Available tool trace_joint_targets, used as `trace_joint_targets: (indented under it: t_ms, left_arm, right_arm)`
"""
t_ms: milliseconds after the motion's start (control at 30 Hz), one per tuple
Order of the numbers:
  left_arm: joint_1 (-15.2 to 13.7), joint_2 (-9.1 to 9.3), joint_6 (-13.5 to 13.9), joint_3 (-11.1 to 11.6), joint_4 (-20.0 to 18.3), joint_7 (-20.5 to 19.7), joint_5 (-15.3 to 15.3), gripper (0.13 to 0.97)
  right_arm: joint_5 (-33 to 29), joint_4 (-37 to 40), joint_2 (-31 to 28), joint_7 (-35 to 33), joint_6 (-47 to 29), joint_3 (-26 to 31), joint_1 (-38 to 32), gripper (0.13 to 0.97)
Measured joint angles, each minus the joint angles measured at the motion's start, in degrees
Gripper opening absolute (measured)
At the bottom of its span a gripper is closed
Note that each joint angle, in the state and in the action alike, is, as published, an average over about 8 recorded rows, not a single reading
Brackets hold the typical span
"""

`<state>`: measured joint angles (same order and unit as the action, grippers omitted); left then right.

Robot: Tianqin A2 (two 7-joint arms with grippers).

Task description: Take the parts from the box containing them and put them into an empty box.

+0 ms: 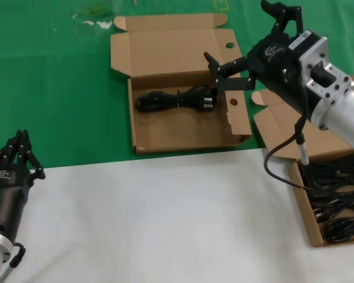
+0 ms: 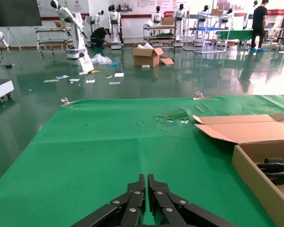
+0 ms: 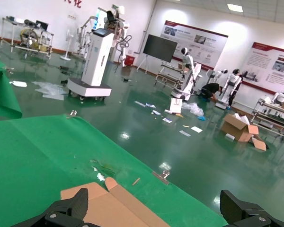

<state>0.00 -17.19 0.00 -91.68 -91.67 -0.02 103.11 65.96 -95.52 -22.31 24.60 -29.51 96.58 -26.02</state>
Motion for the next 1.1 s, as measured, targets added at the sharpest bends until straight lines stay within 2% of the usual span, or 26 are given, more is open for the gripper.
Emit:
trace_joint_targets:
  t_ms: [300,567,700,1100]
  left_arm:
    - [0.0,0.0,0.0,0.0,0.0,0.0,0.0,0.209]
    - [0.0,0.0,0.0,0.0,0.0,0.0,0.0,0.338]
    - [0.0,0.0,0.0,0.0,0.0,0.0,0.0,0.338]
    - [0.0,0.0,0.0,0.0,0.0,0.0,0.0,0.61]
  right_arm:
    - [3.6,0.4,0.5,-2.4,2.8,-0.5,2.5,0.966]
    - [7.6,0.8,1.0,-5.0,6.0,-1.0,5.3,0.966]
    - [9.6,1.0,1.3,-6.4,7.6,-1.3,6.7,0.966]
    - [15.6,1.6,2.2,-10.4,12.4,-2.1,10.9,0.966]
